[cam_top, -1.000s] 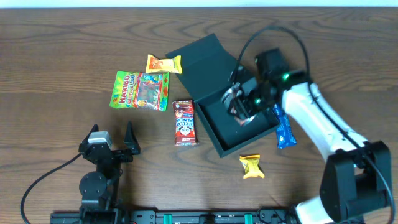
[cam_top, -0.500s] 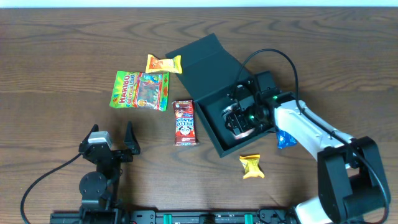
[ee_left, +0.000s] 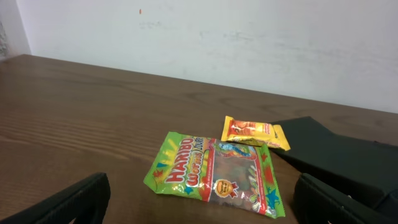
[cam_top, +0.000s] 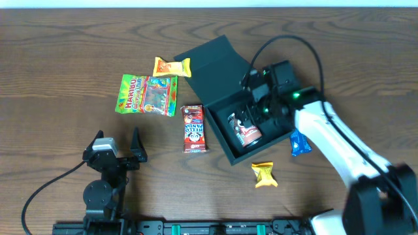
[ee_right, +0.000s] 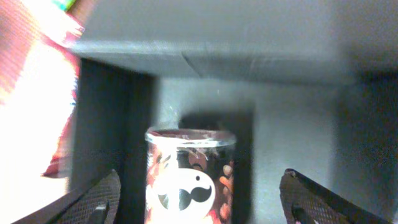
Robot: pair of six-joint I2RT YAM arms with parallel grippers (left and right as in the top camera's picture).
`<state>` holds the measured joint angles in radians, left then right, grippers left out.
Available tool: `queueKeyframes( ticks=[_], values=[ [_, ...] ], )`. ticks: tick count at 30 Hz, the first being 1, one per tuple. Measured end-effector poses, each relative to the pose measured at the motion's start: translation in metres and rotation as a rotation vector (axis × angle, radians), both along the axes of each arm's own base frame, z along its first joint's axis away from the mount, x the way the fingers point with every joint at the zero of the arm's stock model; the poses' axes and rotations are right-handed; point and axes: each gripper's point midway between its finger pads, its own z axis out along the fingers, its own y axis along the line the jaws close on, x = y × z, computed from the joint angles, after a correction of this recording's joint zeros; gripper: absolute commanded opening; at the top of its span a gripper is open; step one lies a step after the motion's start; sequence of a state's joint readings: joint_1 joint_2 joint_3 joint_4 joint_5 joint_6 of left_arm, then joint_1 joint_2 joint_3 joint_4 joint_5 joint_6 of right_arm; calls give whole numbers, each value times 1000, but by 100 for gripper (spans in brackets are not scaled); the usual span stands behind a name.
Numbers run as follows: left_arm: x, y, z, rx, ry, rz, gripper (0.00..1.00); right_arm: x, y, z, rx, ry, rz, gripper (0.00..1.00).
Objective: Pack container
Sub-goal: 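Carry the Pringles can with the right gripper into the black box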
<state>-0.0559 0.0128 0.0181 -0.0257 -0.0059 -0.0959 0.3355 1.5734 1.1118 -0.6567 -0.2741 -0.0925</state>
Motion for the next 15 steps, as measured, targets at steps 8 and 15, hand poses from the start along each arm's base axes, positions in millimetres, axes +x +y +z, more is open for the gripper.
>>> queueKeyframes(
  ticks=[8,15],
  values=[
    [0,0,0,0,0,0,95,-21,-8,66,16,-68,5,3],
    [0,0,0,0,-1,0,95,-54,-10,7,-17,84,32,2]
  ],
)
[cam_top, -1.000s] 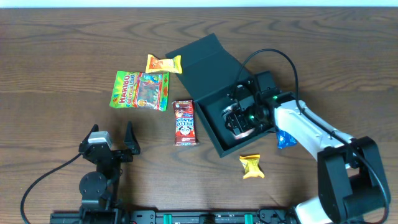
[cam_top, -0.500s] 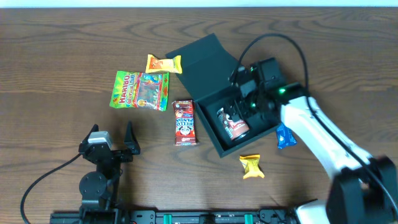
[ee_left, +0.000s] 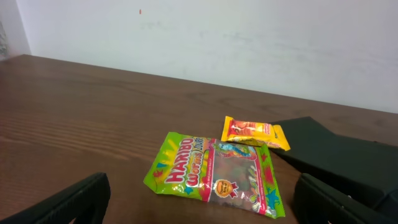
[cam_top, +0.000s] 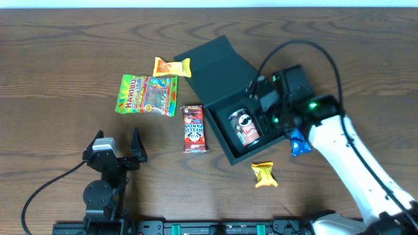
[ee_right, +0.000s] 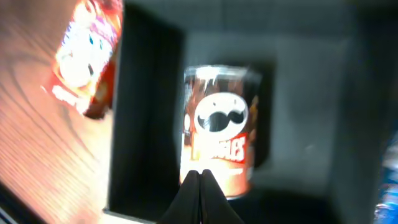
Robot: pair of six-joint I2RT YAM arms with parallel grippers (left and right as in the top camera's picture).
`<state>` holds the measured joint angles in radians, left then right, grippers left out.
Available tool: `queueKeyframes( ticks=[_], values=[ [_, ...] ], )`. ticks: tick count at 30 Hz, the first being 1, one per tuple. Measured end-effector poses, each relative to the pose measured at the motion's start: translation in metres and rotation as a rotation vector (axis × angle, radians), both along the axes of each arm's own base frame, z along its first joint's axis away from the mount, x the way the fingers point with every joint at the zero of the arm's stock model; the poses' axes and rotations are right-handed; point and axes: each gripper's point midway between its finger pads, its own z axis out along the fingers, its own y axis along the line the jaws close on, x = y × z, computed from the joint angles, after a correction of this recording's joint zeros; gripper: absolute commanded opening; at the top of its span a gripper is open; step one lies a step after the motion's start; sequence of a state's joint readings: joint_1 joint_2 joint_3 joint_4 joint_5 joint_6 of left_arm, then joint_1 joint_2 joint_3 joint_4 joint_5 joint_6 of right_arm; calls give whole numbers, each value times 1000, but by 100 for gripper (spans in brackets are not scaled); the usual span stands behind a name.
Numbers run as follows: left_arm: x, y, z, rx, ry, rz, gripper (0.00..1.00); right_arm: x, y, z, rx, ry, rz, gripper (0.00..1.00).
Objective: Pack container
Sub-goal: 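Carry the Pringles can with the right gripper into the black box, then open the right gripper, release the can, and move to the blue bar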
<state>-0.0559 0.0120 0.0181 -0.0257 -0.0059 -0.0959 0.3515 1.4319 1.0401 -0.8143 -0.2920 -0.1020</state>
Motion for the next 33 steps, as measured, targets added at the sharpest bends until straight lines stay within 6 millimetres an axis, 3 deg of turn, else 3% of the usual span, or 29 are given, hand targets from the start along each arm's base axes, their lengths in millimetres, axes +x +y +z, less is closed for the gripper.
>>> queueKeyframes(
  ticks=[3,8,18,19,21,33],
  values=[
    [0,0,0,0,0,0,95,-9,5,-23,19,26,12,4],
    [0,0,0,0,0,0,95,-19,13,-40,45,39,30,6],
    [0,0,0,0,0,0,95,2,23,-33,85,-69,30,12],
    [0,0,0,0,0,0,95,4,25,-32,89,-80,31,11],
    [0,0,0,0,0,0,95,4,25,-32,85,-84,35,1],
    [0,0,0,0,0,0,95,12,16,-47,7,-91,8,1]
  ],
)
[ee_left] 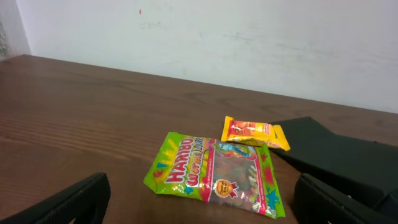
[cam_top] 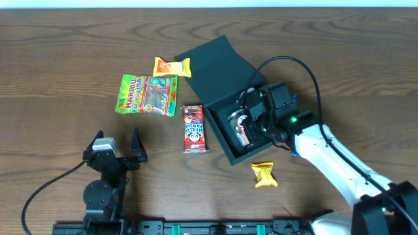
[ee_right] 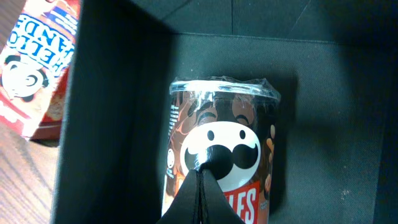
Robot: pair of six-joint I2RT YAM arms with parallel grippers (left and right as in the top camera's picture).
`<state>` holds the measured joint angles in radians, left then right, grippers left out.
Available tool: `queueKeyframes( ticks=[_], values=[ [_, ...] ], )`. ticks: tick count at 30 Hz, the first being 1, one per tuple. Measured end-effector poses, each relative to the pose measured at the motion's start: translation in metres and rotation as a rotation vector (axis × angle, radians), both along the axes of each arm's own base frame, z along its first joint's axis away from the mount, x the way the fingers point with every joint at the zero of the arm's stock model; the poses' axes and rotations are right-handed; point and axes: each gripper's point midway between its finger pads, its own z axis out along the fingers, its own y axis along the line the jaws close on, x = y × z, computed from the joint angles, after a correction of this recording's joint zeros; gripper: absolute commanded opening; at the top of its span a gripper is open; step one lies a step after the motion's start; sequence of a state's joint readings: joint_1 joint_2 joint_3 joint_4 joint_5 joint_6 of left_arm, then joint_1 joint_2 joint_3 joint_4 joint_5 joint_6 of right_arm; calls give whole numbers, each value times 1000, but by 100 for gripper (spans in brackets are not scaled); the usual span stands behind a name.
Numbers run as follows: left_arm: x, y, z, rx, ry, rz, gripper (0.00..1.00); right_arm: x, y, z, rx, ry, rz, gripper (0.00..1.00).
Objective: Pack container
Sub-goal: 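Open the right gripper, release the can, and move to the blue bar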
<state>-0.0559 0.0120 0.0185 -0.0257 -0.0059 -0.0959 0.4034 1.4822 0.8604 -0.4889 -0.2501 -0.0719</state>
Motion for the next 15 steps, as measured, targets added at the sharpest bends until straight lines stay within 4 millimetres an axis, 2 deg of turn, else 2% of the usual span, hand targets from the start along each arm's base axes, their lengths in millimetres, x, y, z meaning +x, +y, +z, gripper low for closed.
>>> queueKeyframes(
  ticks=[7,15],
  values=[
    [0,0,0,0,0,0,95,6,5,-5,11,-4,13,1],
    [0,0,0,0,0,0,95,5,3,1,-4,2,16,1]
  ],
)
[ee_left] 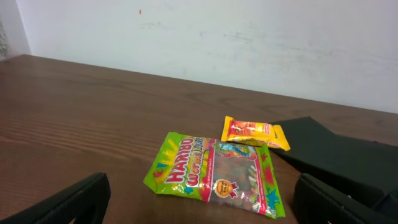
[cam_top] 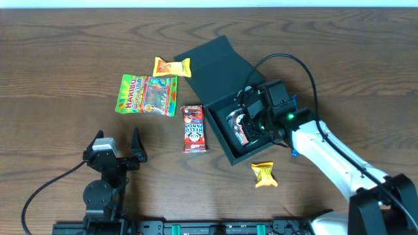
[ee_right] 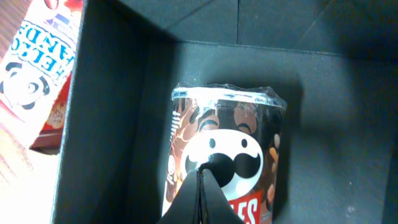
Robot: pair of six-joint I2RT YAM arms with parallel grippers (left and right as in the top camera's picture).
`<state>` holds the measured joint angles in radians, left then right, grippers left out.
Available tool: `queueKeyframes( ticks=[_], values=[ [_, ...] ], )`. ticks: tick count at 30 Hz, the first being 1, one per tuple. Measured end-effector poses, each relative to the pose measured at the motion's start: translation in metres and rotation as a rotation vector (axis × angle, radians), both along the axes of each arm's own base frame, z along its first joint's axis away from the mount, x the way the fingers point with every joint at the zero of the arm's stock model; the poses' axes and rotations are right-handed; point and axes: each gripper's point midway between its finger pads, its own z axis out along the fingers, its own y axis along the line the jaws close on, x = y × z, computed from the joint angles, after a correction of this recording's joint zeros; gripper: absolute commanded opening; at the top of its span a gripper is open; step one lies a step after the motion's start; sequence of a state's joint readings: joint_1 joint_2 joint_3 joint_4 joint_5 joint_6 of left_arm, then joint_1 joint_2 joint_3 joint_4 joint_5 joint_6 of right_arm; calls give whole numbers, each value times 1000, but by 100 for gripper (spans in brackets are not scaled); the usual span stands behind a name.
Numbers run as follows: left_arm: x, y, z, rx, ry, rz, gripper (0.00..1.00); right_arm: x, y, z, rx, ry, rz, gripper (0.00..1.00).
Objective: Pack container
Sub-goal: 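Open the right gripper, release the can, and move to the blue bar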
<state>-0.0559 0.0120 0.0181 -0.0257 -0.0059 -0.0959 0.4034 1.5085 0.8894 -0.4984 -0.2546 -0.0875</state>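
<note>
The open black box [cam_top: 222,108] sits mid-table with its lid [cam_top: 215,57] flipped back. A Pringles can [ee_right: 227,174] lies on its side inside the box [ee_right: 112,124]; it also shows in the overhead view as the can [cam_top: 238,126]. My right gripper [ee_right: 202,173] is shut with nothing between its fingers, and the tips hover over the can's moustache face. Seen from overhead, the right gripper [cam_top: 253,117] is over the box's right half. My left gripper [cam_top: 118,145] rests open near the front edge, far from the box.
Left of the box lie a Haribo bag [cam_top: 147,94], an orange snack packet [cam_top: 172,66] and a Hello Panda pack [cam_top: 194,128]. A yellow candy [cam_top: 263,174] lies in front of the box. A blue packet [cam_top: 297,149] peeks out under the right arm.
The right gripper has shifted very slightly toward the box's far left and is still shut over the can. The can and the left arm are unchanged.
First my right gripper stood open, low in the box with a finger on each side of the can. Then it was shut and drawn back higher, with the can lying in the box. Later its shut tips were close over the can, where they remain.
</note>
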Motion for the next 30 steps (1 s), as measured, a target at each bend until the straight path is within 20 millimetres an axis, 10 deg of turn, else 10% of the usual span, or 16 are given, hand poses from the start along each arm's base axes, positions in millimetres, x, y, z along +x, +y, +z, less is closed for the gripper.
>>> queueKeyframes(
  ticks=[15,18,23,30],
  values=[
    [0,0,0,0,0,0,95,1,-81,131,-151,-238,-247,4],
    [0,0,0,0,0,0,95,-1,-121,130,-184,-212,-378,14],
    [0,0,0,0,0,0,95,-6,-156,105,-216,-148,-485,79],
    [0,0,0,0,0,0,95,1,-157,71,-240,-100,-485,82]
  ],
)
